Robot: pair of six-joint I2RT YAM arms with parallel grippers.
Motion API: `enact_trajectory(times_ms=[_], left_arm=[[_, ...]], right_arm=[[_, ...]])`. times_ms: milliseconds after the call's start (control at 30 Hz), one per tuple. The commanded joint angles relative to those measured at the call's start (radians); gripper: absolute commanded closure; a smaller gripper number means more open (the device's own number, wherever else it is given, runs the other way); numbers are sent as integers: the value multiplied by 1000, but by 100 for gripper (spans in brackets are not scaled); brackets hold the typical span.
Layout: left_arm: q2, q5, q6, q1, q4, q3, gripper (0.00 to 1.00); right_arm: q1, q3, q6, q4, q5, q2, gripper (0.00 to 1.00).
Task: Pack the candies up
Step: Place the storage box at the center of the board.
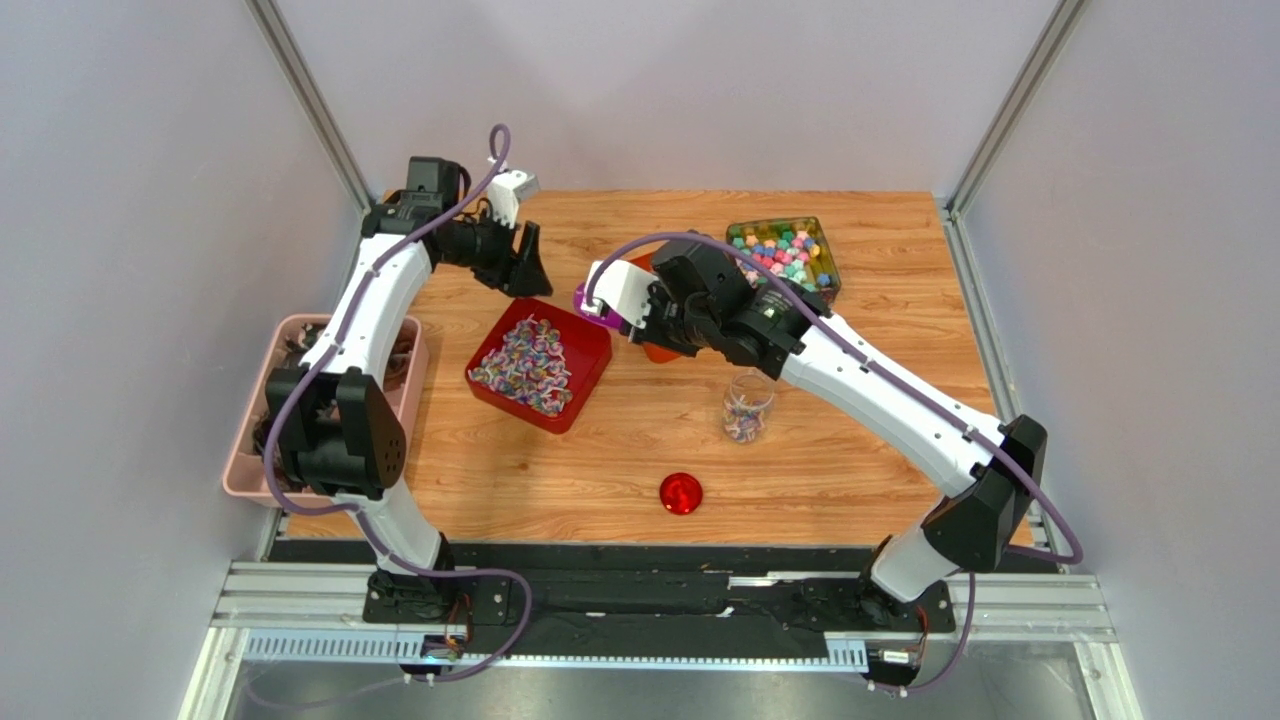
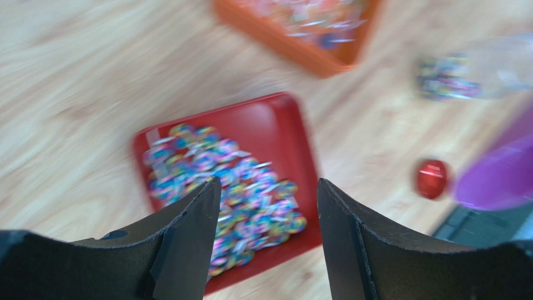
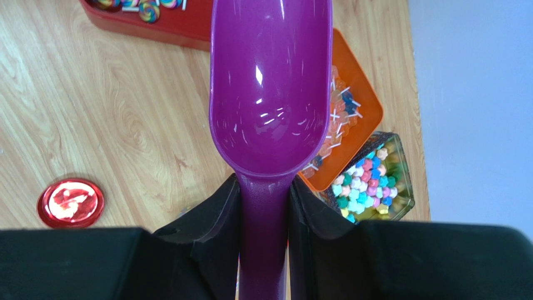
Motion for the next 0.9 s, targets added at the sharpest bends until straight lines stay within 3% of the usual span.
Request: enact_trajectory(times_ms=[0,200,500,867], left_arm=[[8,386,36,5,-51,33,34],[57,531,37,5,-71,60,37],[81,615,16,36,-65,69,43],[97,791,88,60,-143,73,42]], right_arm=[[12,1,53,118,15,-47,100],[34,-16,52,118,34,-57,100],[35,-67,10,57,-46,-100,100],[32,-107,-8,79,-46,-100,100]])
